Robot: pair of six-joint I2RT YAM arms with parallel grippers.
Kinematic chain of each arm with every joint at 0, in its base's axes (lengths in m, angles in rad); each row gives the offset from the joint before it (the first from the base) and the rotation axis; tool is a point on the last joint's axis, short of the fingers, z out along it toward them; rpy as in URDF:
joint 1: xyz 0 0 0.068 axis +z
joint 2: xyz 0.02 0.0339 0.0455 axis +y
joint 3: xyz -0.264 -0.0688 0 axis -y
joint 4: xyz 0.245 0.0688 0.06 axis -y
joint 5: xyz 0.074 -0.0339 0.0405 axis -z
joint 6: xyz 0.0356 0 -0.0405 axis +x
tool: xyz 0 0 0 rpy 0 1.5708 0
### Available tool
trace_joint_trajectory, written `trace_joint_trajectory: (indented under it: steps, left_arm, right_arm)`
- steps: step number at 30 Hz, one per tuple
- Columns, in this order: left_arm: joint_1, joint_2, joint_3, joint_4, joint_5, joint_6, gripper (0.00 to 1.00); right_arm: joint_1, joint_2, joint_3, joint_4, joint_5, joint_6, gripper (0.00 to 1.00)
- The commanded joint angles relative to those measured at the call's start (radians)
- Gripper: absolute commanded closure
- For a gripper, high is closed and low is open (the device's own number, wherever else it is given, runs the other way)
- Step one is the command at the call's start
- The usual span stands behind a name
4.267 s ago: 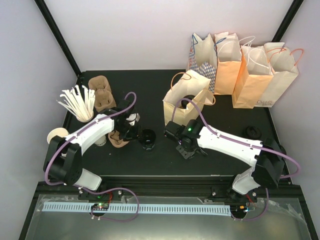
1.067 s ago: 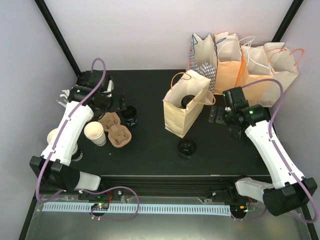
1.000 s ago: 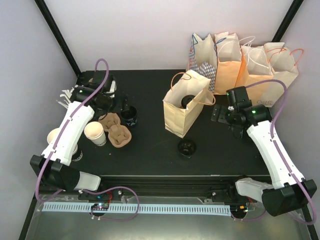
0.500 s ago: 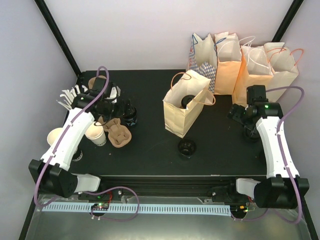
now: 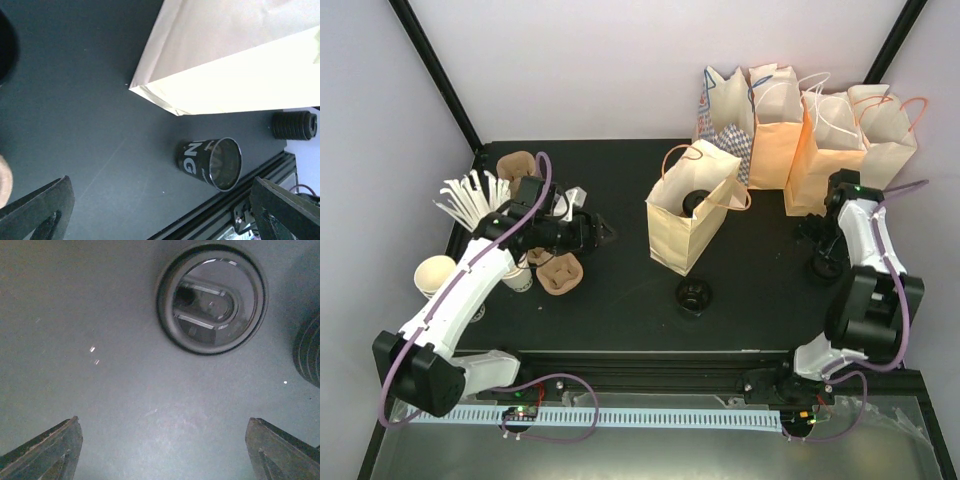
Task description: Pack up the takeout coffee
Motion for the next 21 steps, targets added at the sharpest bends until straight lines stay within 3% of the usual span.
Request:
trace_joint_trajectory:
  steps: [1,10,21]
  left_arm:
    - [-0.025,0.008,-0.002,0.068,0.053,0.020,0.01]
    - [-0.026,0.062,0.013,0.065,0.051,0.058,0.01]
    - [-0.026,0.141,0.011,0.078,0.086,0.061,0.01]
  right_arm:
    - [-0.043,0.131,0.066,0.033,0.058,0.043,0.09]
    - [-0.092,0.295,0.133,0.048,0.147,0.023,0.03]
    - [-0.190,0.337,0.106,0.117,-0.006,-0.034,0.10]
